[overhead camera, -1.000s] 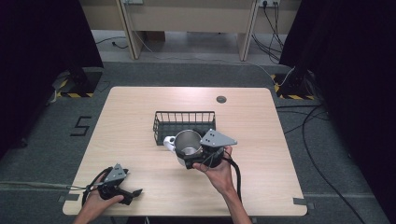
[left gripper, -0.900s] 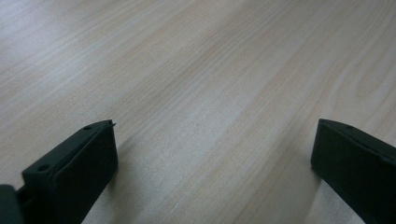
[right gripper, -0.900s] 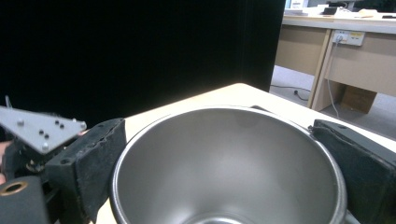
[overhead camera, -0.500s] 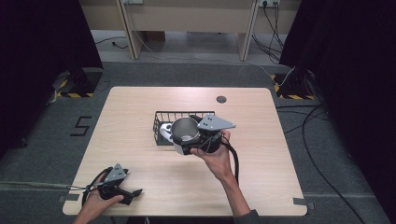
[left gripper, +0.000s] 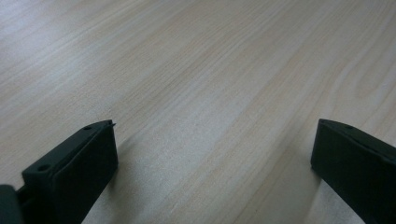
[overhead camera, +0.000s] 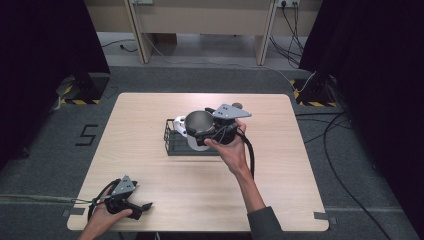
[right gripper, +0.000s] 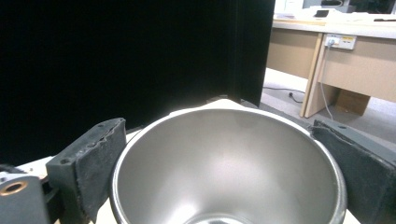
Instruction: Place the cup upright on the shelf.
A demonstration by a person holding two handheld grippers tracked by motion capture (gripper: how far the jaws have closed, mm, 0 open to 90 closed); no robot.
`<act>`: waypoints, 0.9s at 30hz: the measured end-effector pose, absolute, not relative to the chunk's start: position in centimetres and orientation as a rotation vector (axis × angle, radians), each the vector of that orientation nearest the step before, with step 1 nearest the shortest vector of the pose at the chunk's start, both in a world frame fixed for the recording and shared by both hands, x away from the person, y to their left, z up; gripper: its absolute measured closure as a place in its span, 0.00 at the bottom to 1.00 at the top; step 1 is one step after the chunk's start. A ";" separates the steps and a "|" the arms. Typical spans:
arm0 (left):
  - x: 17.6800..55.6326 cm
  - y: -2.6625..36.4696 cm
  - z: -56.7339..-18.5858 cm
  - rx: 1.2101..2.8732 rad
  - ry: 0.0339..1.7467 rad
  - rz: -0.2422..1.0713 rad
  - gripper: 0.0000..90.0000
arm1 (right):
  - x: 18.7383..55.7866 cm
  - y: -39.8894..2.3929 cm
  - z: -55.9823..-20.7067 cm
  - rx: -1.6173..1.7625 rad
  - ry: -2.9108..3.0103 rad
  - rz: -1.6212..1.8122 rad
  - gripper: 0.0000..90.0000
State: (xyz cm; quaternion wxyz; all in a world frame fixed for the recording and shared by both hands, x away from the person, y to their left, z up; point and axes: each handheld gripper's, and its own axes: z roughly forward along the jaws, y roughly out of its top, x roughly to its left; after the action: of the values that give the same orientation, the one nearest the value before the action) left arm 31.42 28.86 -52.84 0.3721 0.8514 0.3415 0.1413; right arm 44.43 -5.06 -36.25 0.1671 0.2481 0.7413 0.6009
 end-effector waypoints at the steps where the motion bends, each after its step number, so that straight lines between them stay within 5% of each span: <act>1: 31.4 28.9 -52.8 2.182 0.875 0.362 0.00 | 44.4 -5.1 -36.3 0.706 2.110 1.710 0.07; 27: 31.4 28.9 -52.8 2.182 0.873 0.361 0.00 | 51.1 -4.3 -38.6 0.742 2.139 1.645 0.07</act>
State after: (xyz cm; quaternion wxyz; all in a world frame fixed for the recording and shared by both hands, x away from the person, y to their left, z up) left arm 31.42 28.86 -52.84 0.3726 0.8516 0.3408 0.1408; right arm 51.13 -4.30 -38.62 0.1705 0.2611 0.7531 0.5793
